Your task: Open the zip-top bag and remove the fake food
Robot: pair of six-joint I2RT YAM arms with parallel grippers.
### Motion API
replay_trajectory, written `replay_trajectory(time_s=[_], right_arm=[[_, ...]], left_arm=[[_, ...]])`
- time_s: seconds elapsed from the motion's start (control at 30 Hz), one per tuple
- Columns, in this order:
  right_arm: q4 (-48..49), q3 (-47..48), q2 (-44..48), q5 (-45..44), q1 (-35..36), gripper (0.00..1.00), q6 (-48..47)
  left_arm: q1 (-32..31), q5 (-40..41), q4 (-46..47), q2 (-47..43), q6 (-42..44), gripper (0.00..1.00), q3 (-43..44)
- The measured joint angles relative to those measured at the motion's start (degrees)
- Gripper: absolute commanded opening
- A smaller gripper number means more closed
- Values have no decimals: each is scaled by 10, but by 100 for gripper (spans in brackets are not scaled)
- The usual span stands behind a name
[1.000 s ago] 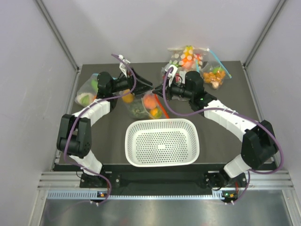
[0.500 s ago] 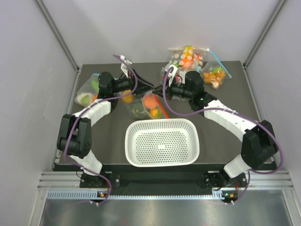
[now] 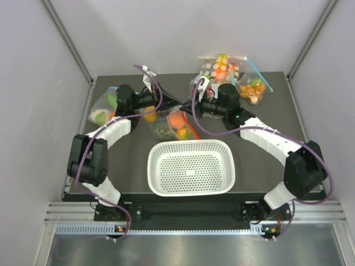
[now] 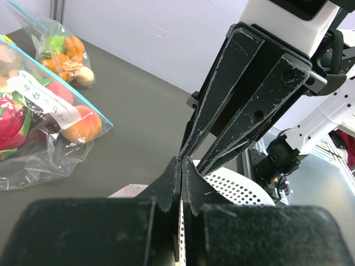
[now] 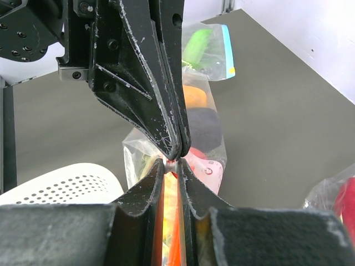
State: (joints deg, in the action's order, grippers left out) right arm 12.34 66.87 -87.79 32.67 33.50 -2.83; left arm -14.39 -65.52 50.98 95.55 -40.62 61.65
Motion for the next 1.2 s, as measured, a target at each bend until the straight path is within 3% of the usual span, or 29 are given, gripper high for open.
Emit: replay_trajectory(time_s=[0.3,0.77,1.2], right_arm=[[1,0,-7,4,-4,0,5],[1,0,-19,15,-19,0,5],[-3,-8,-18,2,-29,0,5]], left_arm=[[0,8,12,1,-14,0,-3],[14,15,119,23,-103,0,-4],[54,67,87,-5,-65,0,-39]])
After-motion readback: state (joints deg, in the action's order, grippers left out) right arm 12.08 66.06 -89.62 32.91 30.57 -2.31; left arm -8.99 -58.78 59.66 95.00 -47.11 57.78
